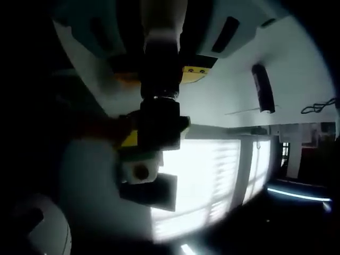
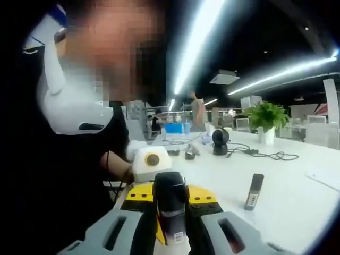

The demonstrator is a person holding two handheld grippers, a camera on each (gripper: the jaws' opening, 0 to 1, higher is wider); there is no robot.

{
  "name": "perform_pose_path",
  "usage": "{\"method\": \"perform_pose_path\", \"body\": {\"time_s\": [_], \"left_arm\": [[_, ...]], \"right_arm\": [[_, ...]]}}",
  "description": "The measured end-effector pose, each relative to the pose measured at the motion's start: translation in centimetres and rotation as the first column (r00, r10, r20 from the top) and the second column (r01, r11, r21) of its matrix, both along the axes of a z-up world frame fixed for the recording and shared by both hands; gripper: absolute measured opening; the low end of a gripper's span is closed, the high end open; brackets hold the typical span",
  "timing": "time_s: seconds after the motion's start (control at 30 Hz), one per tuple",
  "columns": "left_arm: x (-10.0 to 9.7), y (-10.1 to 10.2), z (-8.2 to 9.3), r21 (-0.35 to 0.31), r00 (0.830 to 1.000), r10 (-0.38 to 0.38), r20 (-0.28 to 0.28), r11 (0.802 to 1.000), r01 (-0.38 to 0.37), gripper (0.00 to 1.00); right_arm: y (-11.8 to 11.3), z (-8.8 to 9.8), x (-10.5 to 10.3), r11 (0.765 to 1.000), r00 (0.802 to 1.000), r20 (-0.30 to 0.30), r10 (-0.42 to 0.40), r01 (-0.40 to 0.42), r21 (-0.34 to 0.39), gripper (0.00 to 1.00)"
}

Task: Pick up cosmetic bottle twist off cap place on table pick up cap screw tight cap place on table

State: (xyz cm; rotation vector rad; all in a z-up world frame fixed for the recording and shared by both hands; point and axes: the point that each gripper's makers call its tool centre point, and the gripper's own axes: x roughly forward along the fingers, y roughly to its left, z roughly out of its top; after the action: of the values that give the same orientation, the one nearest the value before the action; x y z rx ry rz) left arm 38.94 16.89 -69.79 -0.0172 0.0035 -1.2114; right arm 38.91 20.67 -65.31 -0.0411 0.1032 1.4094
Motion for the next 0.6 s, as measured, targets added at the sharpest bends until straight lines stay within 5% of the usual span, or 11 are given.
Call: {"method": "perform_pose_path", "body": {"time_s": [0.37, 0.6], "left_arm": [[0.29, 0.3, -0.17, 0.013, 1.0, 0.023, 0.01, 1.0, -0.023, 0.15], [0.56, 0.48, -0.25, 0.018, 0.999, 0.041, 0.017, 0.999, -0.042, 0.15]], "right_arm": [[0.46, 0.06, -0.18, 0.991, 0.991, 0.008, -0.136, 0.136, 0.0, 0.14], [0.39, 0.08, 0.11, 0.965, 0.965, 0.002, -0.261, 0.261, 0.007, 0.14]]}}
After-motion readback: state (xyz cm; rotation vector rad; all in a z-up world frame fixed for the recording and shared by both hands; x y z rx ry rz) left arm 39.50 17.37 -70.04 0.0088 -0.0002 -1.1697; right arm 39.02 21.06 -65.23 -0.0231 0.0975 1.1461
